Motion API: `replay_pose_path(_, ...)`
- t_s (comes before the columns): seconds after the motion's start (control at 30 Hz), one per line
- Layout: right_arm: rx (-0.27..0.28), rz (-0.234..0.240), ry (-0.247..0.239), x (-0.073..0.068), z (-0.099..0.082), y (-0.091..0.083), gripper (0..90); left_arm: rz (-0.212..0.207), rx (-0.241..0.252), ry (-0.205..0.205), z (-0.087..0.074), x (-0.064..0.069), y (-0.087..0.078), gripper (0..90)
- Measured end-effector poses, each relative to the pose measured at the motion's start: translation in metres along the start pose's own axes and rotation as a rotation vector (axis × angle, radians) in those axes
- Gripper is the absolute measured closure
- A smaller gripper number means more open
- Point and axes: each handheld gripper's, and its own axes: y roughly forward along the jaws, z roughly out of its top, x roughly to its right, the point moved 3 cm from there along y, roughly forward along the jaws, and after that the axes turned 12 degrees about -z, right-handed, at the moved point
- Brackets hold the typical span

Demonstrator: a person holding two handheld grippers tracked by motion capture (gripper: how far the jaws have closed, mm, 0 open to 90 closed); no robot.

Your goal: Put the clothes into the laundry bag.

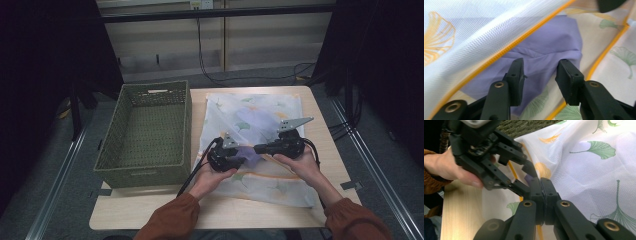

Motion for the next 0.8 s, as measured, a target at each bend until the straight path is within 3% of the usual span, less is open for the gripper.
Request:
replay_pose_path(0.17, 0.007, -0.002, 0.002, 0.000, 0.001, -0.001, 89.8, -0.006, 0.017, 0.015, 0.005, 0.007, -0.013, 55.0)
replay_pose_path(0.33, 0.006, -0.003, 0.001, 0.001, 0.001, 0.001, 89.7, 0.005, 0.011, 0.020, 0.003, 0.006, -0.023, 48.2)
replay_pose_path(0.47, 0.007, -0.007, 0.000, 0.001, 0.002, 0.001, 89.8, 0.002, 0.040, 0.017, 0.002, 0.007, -0.036, 50.7)
replay_pose_path(0.67, 0.009, -0.011, -0.006, 0.000, 0.003, 0.002, 89.7, -0.016, 0.089, 0.064, 0.007, 0.018, -0.065, 56.7)
replay_pose_path(0.8, 0.008, -0.016, -0.015, -0.001, 0.003, 0.002, 89.7, -0.011, 0.141, 0.054, 0.005, 0.016, -0.088, 56.4)
